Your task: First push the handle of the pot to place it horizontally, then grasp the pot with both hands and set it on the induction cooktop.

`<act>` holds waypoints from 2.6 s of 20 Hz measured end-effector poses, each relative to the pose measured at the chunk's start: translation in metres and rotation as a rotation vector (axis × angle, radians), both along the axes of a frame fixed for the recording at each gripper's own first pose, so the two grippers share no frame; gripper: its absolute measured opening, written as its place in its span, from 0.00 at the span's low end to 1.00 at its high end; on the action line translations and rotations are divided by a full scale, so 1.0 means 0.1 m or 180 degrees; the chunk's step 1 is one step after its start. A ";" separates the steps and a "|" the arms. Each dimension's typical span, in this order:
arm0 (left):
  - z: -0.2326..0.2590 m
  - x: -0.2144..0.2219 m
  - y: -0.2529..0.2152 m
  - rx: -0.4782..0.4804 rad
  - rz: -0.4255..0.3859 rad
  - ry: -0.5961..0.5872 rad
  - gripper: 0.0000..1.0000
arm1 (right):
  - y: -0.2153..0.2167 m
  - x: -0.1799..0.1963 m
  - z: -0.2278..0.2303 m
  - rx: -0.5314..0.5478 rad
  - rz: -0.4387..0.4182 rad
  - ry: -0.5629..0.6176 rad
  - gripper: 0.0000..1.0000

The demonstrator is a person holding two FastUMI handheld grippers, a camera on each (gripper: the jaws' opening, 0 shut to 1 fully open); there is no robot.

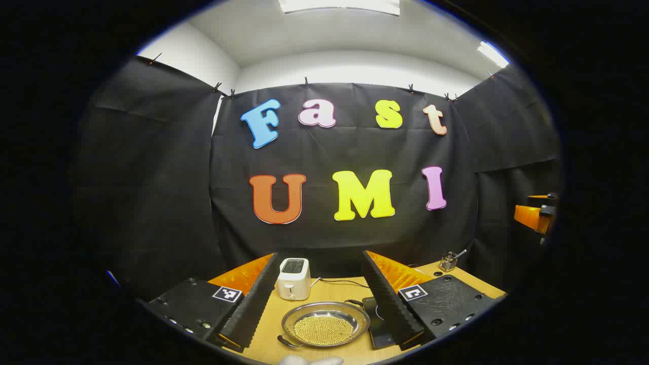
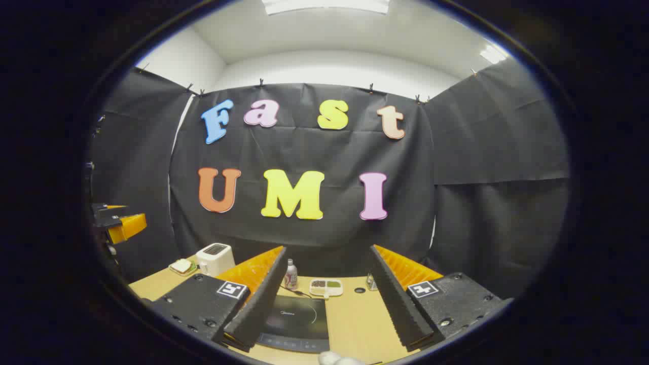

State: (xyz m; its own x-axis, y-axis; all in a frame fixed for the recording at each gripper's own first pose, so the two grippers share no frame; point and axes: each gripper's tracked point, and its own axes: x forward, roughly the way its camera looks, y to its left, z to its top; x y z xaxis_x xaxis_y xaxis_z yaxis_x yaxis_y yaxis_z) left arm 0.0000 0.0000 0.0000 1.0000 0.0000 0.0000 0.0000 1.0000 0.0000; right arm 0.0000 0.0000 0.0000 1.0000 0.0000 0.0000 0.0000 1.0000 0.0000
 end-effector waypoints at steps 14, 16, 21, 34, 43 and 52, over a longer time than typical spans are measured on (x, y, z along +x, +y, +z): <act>-0.12 0.08 0.02 0.0023 -0.0067 0.0039 0.96 | 0.07 -0.02 -0.01 -0.0002 0.0008 0.0059 0.96; -0.16 0.10 0.01 -0.0001 -0.0082 0.0060 0.82 | 0.05 -0.02 0.01 0.0008 -0.0005 0.0063 0.97; -0.32 0.16 -0.02 -0.0157 -0.0238 0.0100 0.27 | 0.00 -0.05 0.01 -0.0056 -0.0052 0.0093 0.96; -2.13 0.13 -0.27 -0.0445 -0.0556 0.1444 0.00 | -0.19 -0.17 -0.35 -0.0186 -0.0211 0.0503 0.97; -3.52 -0.22 -0.16 -0.0333 -0.0553 0.2556 0.00 | -0.25 -0.27 -0.68 -0.0186 -0.0300 0.0778 1.00; -4.07 -0.14 0.12 0.0052 -0.0551 0.2998 0.10 | -0.25 -0.30 -0.98 -0.0018 -0.0345 0.0987 0.97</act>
State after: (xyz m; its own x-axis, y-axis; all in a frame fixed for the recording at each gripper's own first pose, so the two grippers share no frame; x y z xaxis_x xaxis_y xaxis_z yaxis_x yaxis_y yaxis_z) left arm -0.0142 0.0121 -0.4069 0.5756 -0.1408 -0.8055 0.1550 0.9860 -0.0616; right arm -0.0302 -0.0252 -0.0980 0.9465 -0.1073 -0.3042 0.1056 0.9942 -0.0221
